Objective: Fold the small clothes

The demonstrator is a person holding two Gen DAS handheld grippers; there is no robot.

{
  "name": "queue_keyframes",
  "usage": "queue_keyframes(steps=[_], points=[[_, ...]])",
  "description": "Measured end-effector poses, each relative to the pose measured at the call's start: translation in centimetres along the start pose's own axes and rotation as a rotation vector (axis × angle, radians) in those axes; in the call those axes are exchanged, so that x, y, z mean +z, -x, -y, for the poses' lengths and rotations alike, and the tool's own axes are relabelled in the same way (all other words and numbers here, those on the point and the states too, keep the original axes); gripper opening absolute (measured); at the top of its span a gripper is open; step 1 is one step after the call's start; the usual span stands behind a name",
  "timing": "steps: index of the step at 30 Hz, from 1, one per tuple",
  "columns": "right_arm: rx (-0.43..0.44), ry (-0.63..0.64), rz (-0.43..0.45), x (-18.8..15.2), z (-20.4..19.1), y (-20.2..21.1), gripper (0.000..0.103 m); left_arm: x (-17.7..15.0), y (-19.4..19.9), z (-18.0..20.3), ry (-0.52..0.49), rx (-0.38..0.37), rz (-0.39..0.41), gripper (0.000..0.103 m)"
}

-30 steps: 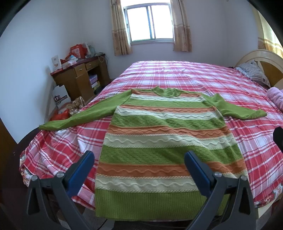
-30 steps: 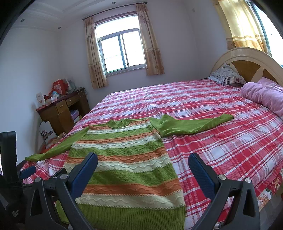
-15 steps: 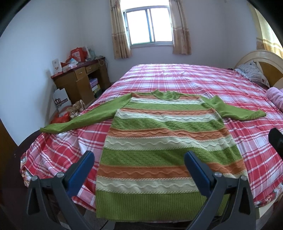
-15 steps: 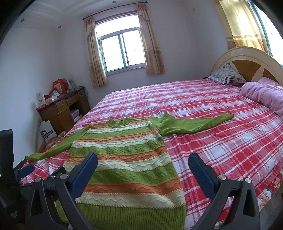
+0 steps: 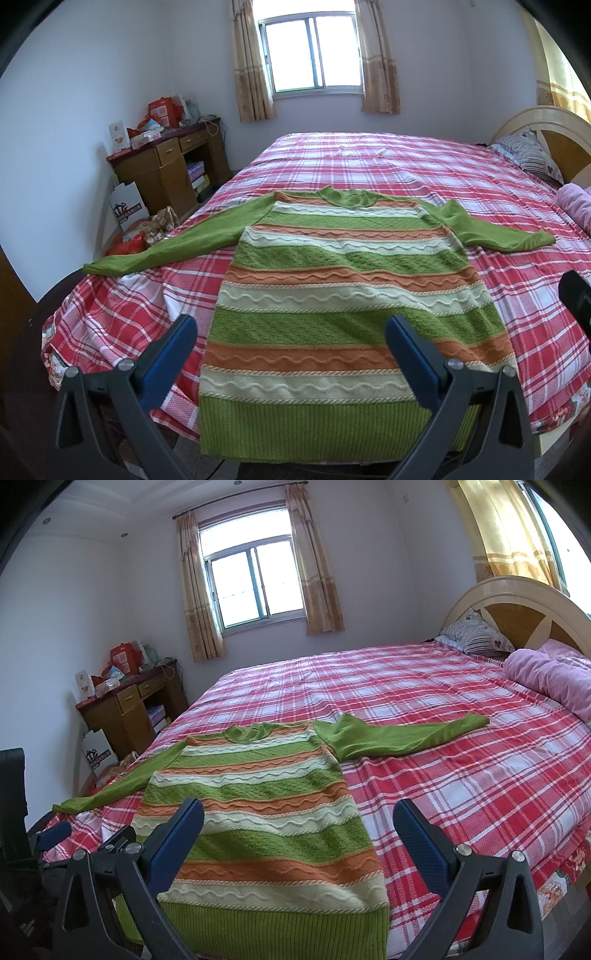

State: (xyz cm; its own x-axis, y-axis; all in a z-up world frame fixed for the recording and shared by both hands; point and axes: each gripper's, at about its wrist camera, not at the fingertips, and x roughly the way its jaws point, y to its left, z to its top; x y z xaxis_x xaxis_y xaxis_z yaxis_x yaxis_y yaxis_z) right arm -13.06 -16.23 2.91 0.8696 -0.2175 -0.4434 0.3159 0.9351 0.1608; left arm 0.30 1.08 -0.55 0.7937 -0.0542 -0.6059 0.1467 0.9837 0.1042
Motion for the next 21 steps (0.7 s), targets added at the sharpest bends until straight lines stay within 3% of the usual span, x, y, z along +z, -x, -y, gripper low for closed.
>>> queue_keyframes(steps=[21], points=[[0.006, -0.010, -0.026, -0.22, 0.10, -0.60, 0.102, -0.33, -0.43, 0.33, -0.005, -0.002, -0.010, 0.103]])
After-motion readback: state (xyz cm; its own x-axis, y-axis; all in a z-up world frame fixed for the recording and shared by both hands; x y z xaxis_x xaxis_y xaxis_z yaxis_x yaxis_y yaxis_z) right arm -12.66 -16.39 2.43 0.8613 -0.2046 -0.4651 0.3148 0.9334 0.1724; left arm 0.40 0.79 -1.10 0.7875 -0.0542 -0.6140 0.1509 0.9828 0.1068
